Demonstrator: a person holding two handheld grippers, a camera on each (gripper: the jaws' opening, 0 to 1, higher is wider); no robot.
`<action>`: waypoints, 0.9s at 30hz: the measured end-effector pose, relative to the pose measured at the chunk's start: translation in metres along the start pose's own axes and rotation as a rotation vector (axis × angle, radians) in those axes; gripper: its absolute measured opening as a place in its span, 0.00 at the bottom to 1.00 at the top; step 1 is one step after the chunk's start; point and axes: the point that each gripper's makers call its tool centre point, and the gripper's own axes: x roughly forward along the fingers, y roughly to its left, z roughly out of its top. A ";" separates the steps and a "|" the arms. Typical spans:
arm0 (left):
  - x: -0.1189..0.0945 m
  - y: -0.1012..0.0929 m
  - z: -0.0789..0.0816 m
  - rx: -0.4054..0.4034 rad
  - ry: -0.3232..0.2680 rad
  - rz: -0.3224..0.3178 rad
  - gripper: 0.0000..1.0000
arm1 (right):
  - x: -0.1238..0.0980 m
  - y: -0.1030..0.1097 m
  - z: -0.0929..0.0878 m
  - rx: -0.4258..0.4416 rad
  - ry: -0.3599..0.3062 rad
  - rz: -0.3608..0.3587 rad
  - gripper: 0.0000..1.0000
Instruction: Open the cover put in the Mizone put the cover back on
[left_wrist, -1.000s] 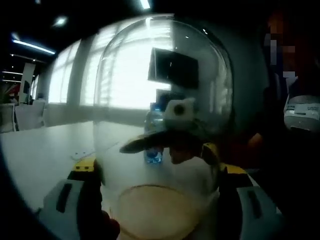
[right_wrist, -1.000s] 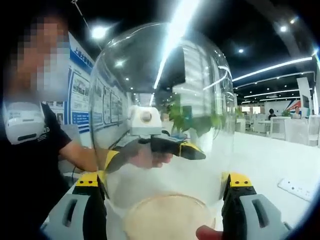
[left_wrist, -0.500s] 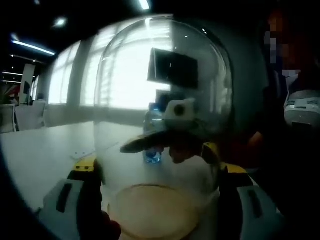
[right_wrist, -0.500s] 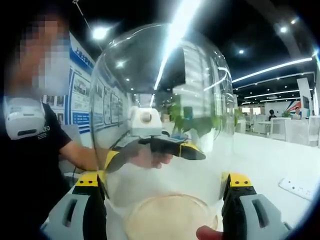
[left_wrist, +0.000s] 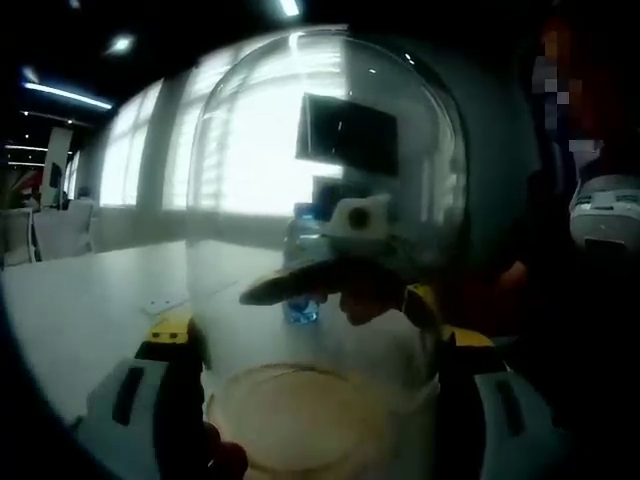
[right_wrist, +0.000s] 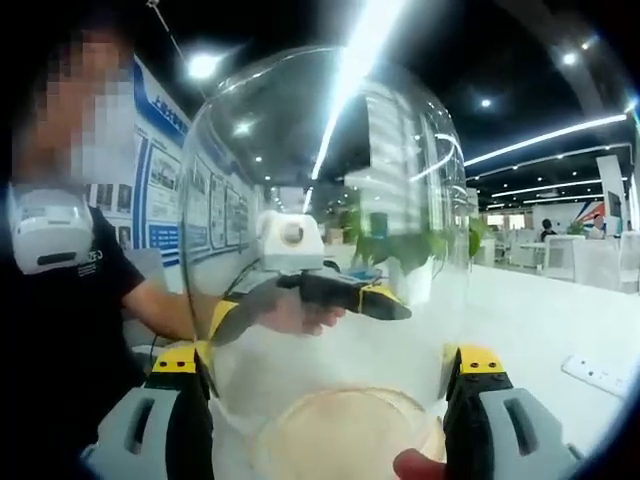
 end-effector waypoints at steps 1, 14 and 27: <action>0.000 0.000 0.000 0.000 -0.002 0.000 0.85 | 0.000 0.000 0.000 0.000 -0.003 -0.001 0.90; -0.001 -0.009 -0.001 0.010 -0.007 -0.005 0.85 | -0.003 0.007 0.000 -0.008 -0.007 -0.006 0.90; -0.003 -0.020 -0.002 0.018 0.000 0.004 0.85 | -0.006 0.017 -0.001 -0.016 0.004 0.003 0.90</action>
